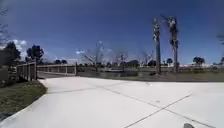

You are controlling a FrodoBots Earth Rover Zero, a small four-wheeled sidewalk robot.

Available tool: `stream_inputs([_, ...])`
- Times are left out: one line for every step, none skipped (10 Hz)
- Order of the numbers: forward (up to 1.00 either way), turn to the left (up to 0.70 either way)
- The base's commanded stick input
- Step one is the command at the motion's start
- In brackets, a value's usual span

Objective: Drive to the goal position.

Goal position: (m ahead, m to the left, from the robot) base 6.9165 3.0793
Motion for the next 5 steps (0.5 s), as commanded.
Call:
stream_inputs([0.70,0.00])
stream_inputs([0.70,0.00])
stream_inputs([0.70,0.00])
stream_inputs([0.70,0.00])
stream_inputs([0.70,0.00])
